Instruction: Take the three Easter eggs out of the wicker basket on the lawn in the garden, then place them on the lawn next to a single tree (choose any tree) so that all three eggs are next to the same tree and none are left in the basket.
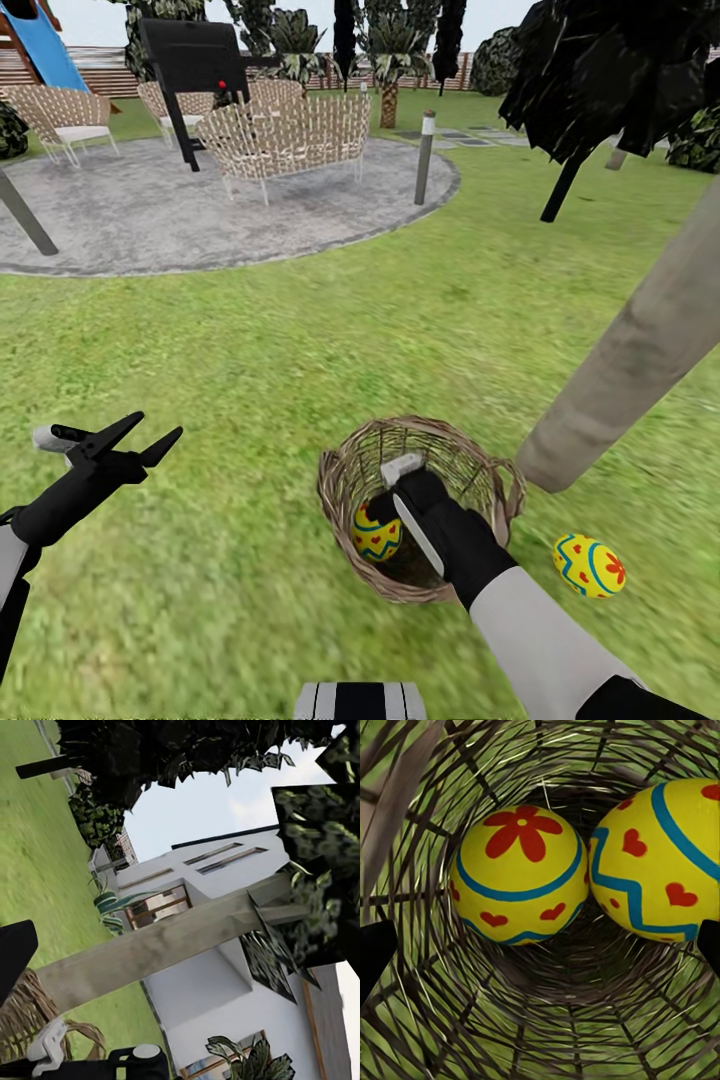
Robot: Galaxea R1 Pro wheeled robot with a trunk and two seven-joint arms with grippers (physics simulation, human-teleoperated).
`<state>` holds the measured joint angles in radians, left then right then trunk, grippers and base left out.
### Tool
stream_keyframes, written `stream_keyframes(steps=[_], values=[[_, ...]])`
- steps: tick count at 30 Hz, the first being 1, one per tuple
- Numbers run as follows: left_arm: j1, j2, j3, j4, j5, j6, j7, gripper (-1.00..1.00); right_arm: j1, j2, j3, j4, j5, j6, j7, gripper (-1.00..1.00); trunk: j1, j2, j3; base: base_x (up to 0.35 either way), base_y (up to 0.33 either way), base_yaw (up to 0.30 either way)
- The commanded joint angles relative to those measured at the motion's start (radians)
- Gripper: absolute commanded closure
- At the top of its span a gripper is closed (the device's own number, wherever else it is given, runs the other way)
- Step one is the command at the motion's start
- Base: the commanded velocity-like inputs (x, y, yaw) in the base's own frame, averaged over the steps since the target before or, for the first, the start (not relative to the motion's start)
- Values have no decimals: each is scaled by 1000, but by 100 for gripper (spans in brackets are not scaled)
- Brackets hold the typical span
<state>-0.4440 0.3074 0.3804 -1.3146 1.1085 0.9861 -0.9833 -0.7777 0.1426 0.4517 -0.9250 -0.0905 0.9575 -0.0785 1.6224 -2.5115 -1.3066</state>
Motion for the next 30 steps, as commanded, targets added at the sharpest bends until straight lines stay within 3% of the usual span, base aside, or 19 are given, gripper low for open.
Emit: stream_keyframes(steps=[1, 8, 27, 30], values=[[0, 0, 0, 0, 1, 0, 0, -100, 0, 0, 0, -1, 0, 0, 1, -100, 0, 0, -4, 0, 0, 0], [1, -1, 0, 1, 1, 0, 0, -100, 0, 0, -1, -2, 0, -57, 5, -100, 4, -2, -31, 0, 0, 0], [0, -1, 0, 2, 0, 0, 0, -100, 0, 2, -2, -3, 1, -102, -4, -100, 12, -6, -105, 0, 0, 0], [1, -1, 0, 2, -1, 0, 0, -100, 0, 3, -2, -3, -1, -141, 3, -100, 13, -7, -116, 0, 0, 0]])
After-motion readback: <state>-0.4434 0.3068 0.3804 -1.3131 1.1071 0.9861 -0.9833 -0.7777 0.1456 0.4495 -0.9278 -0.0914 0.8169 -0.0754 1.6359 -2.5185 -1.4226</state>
